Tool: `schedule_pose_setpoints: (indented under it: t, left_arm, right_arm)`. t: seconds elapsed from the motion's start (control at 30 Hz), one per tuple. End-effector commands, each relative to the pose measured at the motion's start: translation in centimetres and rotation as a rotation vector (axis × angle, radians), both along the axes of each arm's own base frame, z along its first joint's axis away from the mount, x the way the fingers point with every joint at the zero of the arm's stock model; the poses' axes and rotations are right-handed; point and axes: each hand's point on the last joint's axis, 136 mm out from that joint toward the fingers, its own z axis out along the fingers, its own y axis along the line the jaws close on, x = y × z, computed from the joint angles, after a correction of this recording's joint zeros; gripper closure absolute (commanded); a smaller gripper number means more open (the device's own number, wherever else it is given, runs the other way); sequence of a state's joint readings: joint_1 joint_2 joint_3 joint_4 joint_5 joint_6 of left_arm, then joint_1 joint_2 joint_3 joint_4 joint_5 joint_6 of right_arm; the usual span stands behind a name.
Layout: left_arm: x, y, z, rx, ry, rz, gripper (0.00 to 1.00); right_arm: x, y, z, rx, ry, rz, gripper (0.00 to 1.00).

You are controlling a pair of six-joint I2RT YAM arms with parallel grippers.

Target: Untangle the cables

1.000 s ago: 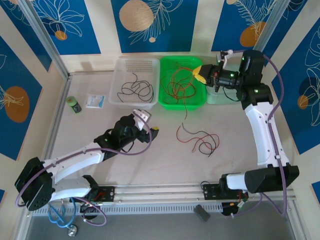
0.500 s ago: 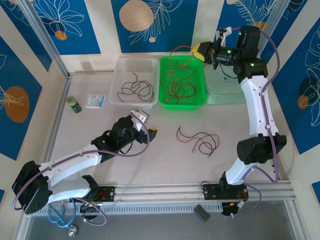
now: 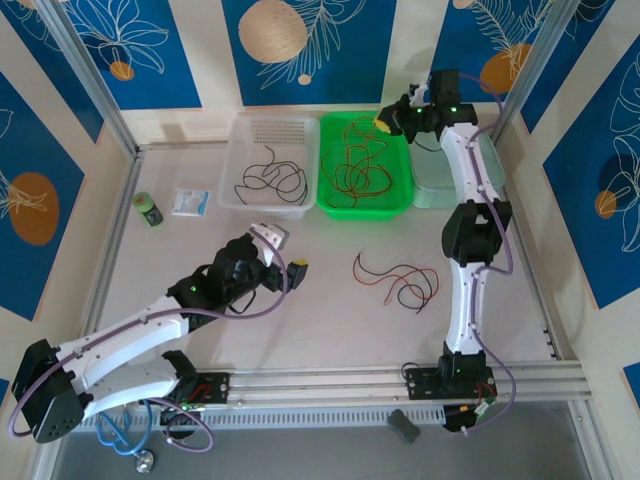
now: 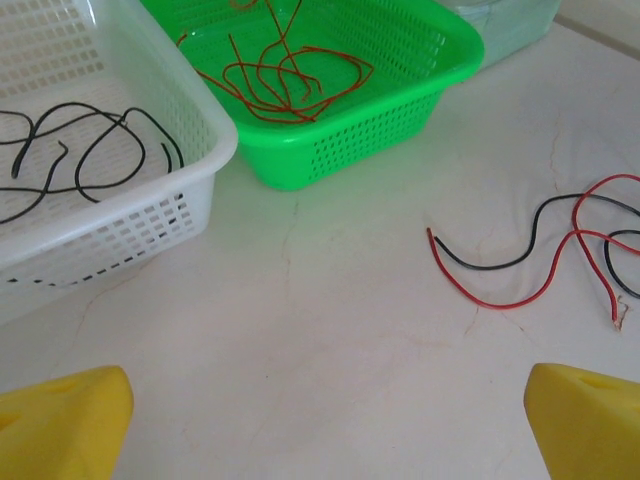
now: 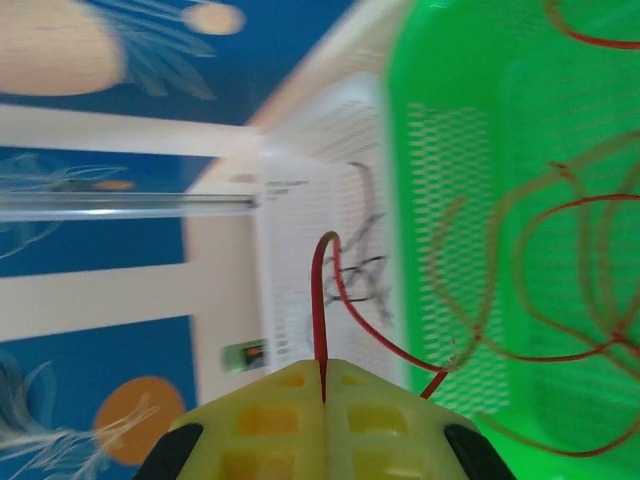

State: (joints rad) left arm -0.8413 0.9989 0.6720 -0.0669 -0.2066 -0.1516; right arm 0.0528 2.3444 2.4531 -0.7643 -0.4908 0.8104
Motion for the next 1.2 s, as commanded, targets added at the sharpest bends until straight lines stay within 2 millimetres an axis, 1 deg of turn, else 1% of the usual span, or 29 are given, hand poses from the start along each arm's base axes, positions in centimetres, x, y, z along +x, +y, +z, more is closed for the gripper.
schedule_pose_setpoints:
  t: [0.0,0.1,0.13,0.2,0.23,0.27,0.33,0.4,0.43,0.6,0.67,0.77,0.83,0.9,0.93,1.07,1.17]
  left_arm:
    - [-0.3,-0.5,0.7,-0.016,0.034,-0.001,0.00]
    - [-0.4,-0.8,0.6,-0.031,0.059,-0.007,0.00]
    - [-0.4,-1.0,0.7,-0.036,0.065,-0.011,0.00]
    - [-0.6,-1.3,0.9,-0.044,0.081,-0.027,0.00]
    - [-0.7,-1.5,1.2,-0.045,0.088,-0.034,0.00]
    - [-0.7,-1.7,1.4,-0.044,0.094,-0.043,0.01]
    - [-1.0,-2.1,1.6,-0.035,0.116,-0.064,0.04]
    - [-1.1,-2.6,1.8,-0.026,0.132,-0.085,0.06]
    - [-1.1,-3.0,1.8,-0.018,0.141,-0.095,0.07]
    - [-1.7,-5.3,1.3,0.030,0.176,-0.151,0.12]
    - [-2.2,-6.6,0.8,0.061,0.191,-0.184,0.13]
    - [-3.0,-8.9,-0.3,0.129,0.223,-0.241,0.15]
    - [-3.7,-10.7,-1.3,0.175,0.254,-0.290,0.16]
    - [-4.6,-12.6,-2.3,0.208,0.296,-0.343,0.17]
    - [-5.1,-13.7,-2.8,0.225,0.322,-0.371,0.18]
    - [-6.6,-17.7,-4.8,0.270,0.422,-0.463,0.20]
    - [-7.2,-20.6,-6.5,0.274,0.506,-0.505,0.23]
  right_arm:
    - [-0.5,0.4,-4.0,-0.143,0.055,0.015,1.00]
    - [-0.5,0.3,-7.1,-0.260,0.086,0.006,1.00]
    - [-0.6,0.2,-7.9,-0.306,0.089,0.007,0.95]
    - [-1.0,0.1,-8.5,-0.384,0.085,0.014,0.79]
    - [-1.1,0.0,-8.6,-0.422,0.080,0.017,0.70]
    - [-1.3,-0.1,-8.6,-0.452,0.074,0.023,0.65]
    - [-1.7,-0.3,-7.8,-0.510,0.049,0.025,0.55]
    - [-2.0,-0.5,-6.8,-0.557,0.024,0.024,0.49]
    - [-2.2,-0.6,-6.2,-0.579,0.010,0.023,0.47]
    - [-3.7,-1.5,-3.4,-0.645,-0.036,0.003,0.47]
    - [-4.6,-1.8,-2.2,-0.654,-0.049,-0.007,0.48]
    - [-6.6,-2.6,-0.2,-0.661,-0.078,-0.030,0.49]
    - [-8.3,-3.3,1.2,-0.659,-0.099,-0.054,0.51]
    - [-10.3,-4.0,2.3,-0.637,-0.117,-0.077,0.58]
    - [-11.4,-4.5,2.9,-0.623,-0.127,-0.092,0.58]
    - [-15.8,-7.0,3.2,-0.604,-0.128,-0.147,0.58]
    - [-19.3,-9.0,3.0,-0.595,-0.115,-0.191,0.60]
